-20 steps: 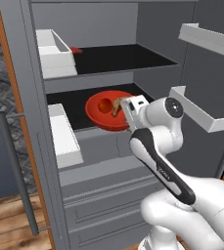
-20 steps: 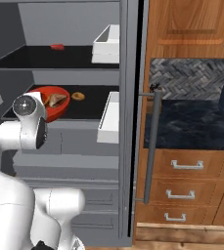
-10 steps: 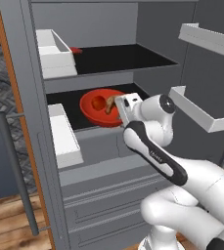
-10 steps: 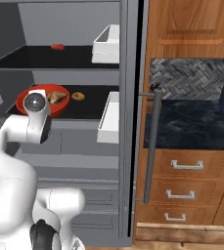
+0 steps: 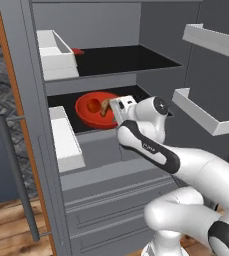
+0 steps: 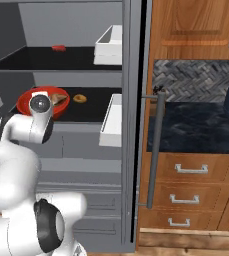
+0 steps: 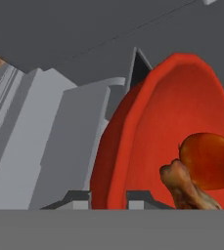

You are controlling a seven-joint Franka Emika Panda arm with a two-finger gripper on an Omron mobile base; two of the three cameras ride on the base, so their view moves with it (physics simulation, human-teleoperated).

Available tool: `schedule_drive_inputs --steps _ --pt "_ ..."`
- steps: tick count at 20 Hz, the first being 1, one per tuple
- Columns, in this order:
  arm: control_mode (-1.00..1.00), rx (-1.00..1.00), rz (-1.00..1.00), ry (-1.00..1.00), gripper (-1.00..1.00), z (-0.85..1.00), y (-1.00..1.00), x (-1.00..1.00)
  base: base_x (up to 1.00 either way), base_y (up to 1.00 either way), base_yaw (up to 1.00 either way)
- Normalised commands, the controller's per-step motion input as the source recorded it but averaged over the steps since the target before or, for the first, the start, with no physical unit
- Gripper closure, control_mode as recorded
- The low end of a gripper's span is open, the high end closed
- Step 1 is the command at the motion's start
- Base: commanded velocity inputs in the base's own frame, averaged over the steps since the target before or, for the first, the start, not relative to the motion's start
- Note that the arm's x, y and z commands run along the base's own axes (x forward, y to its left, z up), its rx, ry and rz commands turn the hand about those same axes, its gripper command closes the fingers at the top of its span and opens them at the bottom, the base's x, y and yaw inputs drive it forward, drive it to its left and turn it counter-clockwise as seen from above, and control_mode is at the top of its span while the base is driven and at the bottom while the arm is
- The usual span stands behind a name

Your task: Pick the chicken drumstick and tomato from their plates and place them in the bowl. Then put the bowl in the fridge.

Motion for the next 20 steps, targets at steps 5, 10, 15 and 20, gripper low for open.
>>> schedule_drive_inputs --steps 5,10,15,20 --pt "-1.00 0.00 0.05 -0.01 1.00 -0.12 0.20 0.27 0.00 0.00 0.00" --pt "-1.00 0.00 0.00 0.00 1.00 -0.13 0.17 0.33 0.00 0.00 0.00" --pt "-1.00 0.00 0.00 0.00 1.00 -0.05 0.12 0.36 0.00 0.00 0.00" --pt "-1.00 0.00 0.00 0.03 1.00 -0.01 0.12 0.34 0.00 0.00 0.00"
